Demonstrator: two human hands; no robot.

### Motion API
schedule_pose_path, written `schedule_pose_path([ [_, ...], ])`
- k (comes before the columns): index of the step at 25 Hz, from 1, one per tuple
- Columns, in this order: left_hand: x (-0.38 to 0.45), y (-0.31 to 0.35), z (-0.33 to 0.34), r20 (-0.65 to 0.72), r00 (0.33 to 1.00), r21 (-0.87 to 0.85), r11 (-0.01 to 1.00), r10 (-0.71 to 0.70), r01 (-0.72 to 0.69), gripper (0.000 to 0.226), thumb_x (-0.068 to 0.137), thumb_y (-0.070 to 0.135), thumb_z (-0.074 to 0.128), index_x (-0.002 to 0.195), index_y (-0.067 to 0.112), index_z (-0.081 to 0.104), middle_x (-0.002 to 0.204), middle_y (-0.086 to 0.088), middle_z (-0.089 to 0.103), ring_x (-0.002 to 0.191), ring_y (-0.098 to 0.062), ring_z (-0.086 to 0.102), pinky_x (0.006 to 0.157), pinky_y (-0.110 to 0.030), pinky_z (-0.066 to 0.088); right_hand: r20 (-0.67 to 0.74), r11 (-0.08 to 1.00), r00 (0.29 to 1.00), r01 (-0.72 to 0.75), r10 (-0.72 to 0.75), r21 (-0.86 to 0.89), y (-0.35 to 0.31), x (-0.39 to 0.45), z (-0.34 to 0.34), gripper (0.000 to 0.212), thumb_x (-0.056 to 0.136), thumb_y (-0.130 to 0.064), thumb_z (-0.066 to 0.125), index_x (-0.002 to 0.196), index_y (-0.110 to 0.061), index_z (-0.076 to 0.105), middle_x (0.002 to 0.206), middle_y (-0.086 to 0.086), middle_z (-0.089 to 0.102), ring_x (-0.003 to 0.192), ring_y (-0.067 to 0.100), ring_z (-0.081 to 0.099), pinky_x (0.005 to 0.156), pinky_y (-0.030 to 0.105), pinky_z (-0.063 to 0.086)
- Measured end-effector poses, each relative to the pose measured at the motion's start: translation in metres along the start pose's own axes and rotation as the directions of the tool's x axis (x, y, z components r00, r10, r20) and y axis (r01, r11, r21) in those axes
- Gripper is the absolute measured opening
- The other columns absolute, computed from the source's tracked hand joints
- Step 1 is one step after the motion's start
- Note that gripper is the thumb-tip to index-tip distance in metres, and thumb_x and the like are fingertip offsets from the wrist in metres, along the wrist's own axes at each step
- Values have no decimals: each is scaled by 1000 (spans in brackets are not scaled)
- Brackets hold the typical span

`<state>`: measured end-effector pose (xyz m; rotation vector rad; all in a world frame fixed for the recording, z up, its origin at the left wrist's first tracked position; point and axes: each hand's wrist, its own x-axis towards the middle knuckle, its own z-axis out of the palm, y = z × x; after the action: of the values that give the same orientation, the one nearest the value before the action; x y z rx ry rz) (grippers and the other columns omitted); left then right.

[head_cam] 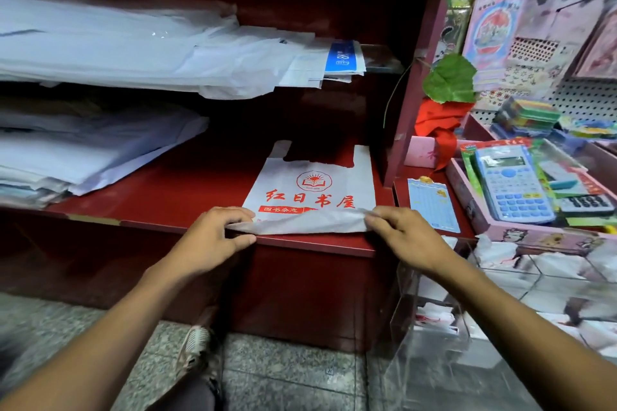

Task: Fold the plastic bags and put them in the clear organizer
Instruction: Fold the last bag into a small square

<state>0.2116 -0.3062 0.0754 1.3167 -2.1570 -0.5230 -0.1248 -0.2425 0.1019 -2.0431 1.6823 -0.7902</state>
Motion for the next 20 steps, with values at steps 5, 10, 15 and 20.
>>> schedule_pose_path([
  [5, 3, 6, -2, -83, 988, -308, 946, -134, 102, 19, 88, 7, 71, 94, 24, 76, 89, 12, 76, 85, 4, 66, 81, -15, 47, -91, 957, 984, -121, 150, 265, 2, 10, 3, 34, 101, -31, 50, 87, -6, 67, 76, -5, 62, 73, 10, 52, 69, 31, 42],
  [10, 7, 11, 0, -128, 951, -371, 903, -282, 217, 29, 95, 27, 62, 74, 7, 61, 60, -2, 42, 55, -8, 35, 59, -29, 29, -160, 962, 957, -215, 242, 170, 5, 27, 17, 35, 100, -29, 48, 85, -2, 65, 87, 16, 69, 82, 28, 62, 78, 40, 50],
  [15, 12, 11, 7, -154, 938, -251, 930, -312, 268, 40, 92, 28, 65, 66, 1, 51, 57, -1, 41, 56, -12, 34, 59, -32, 28, -266, 951, 924, -301, 274, -68, 0, 38, 27, 36, 98, -30, 45, 69, -11, 54, 75, 9, 62, 76, 34, 56, 63, 36, 38],
  [20, 18, 11, 11, -257, 917, -25, 951, -305, 309, 42, 93, 34, 61, 62, 10, 46, 51, -2, 44, 55, -25, 42, 62, -34, 32, -319, 919, 906, -348, 280, -184, 0, 43, 31, 38, 96, -32, 51, 63, -17, 39, 69, 6, 52, 73, 33, 49, 62, 35, 33],
])
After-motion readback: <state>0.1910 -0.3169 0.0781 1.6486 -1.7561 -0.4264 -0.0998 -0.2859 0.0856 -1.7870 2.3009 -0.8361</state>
